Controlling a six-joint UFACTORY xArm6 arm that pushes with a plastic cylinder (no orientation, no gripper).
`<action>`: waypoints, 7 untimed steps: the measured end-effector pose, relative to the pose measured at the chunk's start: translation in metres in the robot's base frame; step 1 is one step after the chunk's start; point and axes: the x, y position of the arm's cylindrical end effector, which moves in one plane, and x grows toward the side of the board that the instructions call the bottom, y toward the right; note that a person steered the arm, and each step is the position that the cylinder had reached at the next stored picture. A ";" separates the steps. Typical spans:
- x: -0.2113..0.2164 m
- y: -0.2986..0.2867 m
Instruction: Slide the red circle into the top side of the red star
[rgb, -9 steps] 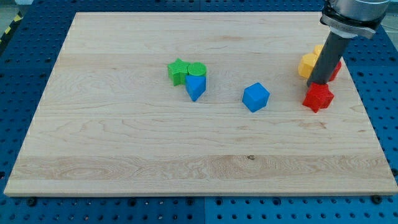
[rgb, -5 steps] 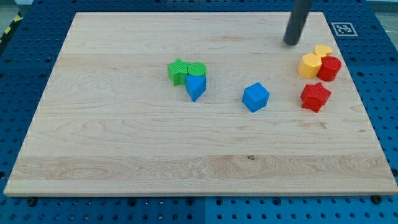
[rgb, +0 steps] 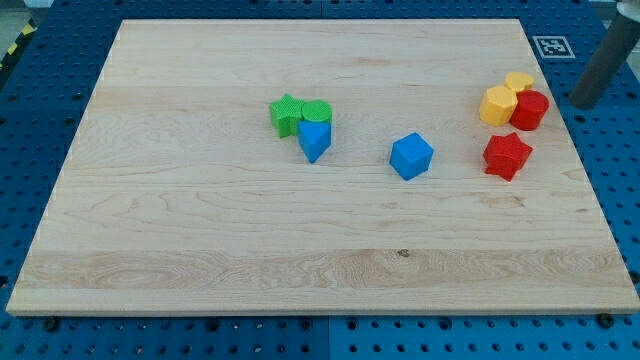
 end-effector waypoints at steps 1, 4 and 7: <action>0.023 -0.031; -0.015 -0.042; -0.009 -0.097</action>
